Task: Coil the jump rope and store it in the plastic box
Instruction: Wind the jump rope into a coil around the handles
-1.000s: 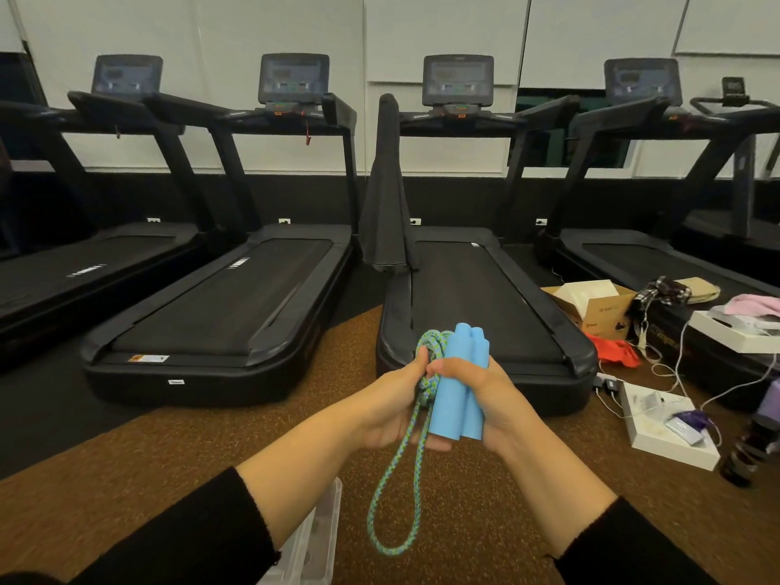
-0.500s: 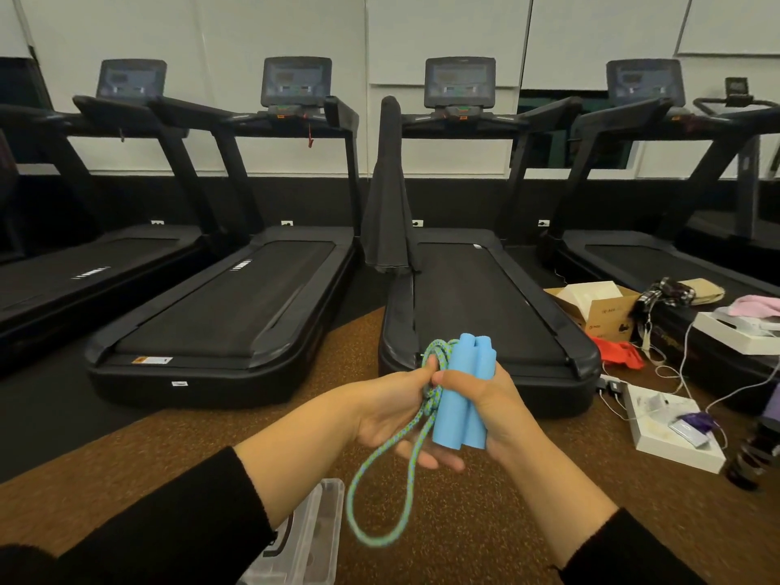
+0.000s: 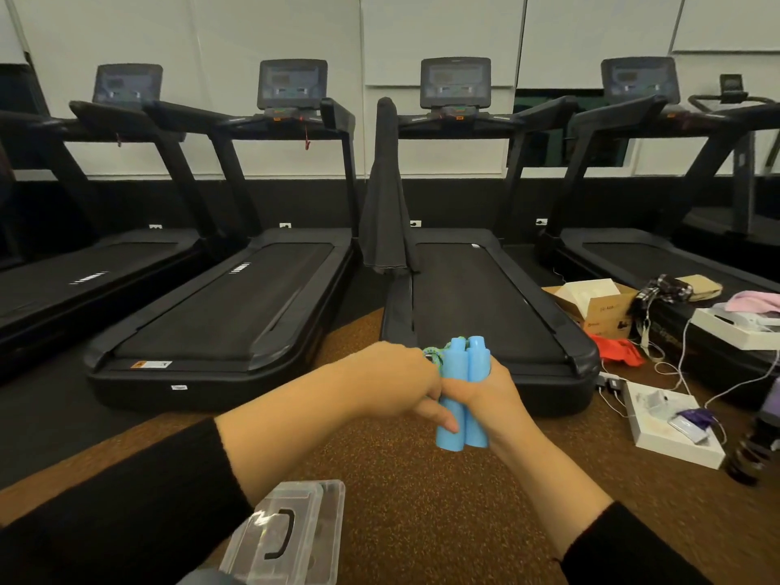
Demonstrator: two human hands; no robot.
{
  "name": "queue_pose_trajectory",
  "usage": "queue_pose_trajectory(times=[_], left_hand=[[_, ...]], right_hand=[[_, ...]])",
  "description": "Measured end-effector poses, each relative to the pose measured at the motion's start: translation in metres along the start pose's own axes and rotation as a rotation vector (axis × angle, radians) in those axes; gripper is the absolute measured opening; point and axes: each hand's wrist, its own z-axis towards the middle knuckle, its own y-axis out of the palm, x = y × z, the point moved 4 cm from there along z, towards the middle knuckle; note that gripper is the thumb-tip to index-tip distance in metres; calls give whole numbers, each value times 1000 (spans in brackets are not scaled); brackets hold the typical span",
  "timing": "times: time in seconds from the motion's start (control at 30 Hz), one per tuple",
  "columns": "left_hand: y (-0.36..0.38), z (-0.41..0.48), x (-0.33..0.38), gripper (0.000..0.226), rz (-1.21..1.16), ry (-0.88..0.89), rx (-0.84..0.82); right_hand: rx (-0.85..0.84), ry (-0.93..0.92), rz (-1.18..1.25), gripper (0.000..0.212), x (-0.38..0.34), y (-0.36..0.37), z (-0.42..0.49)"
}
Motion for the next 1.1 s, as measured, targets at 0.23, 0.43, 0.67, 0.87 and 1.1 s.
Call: queue_pose_trajectory(times=[0.23,0.43,0.67,0.87,1.1], left_hand=[[-8,-7,-7,47,-145,266,579],[-5,-8,-9,31,-648,119,801],[-7,0,-8,83,-1073,139,669],[3,5,-10,86,-1194,124,422],[9,7,-15,50,-1128,-57,621]], right_hand=[[-148,39,198,26,-14,2,-5],[-301,16,174,40,-18,10,-8],[-398,15,214,65,-19,12,-12],[-472,34,130,66,-14,15,-13],[-471,99,178,45,-9,12,-7]])
